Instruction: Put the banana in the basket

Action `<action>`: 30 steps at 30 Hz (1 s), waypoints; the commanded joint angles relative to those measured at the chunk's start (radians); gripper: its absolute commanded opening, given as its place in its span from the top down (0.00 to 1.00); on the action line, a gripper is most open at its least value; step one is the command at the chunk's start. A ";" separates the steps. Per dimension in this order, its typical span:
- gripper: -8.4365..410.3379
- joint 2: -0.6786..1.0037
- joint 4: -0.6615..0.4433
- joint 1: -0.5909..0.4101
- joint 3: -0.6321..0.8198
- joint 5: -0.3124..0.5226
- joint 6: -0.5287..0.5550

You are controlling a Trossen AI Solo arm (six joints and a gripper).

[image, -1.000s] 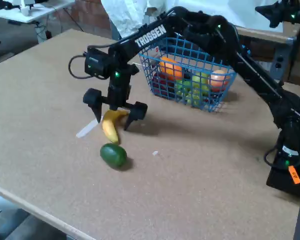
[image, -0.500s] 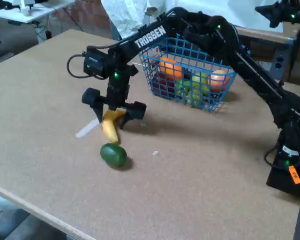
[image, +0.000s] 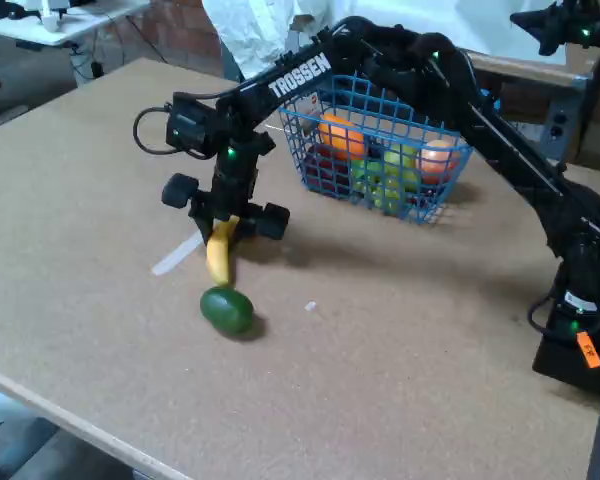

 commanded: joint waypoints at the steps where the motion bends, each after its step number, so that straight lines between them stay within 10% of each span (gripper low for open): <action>1: 0.96 -0.067 0.039 -0.001 0.000 0.009 -0.109; 20: 0.96 -0.372 0.010 -0.002 0.000 0.130 -0.734; 30: 0.96 -0.594 -0.150 -0.003 0.000 0.373 -0.777</action>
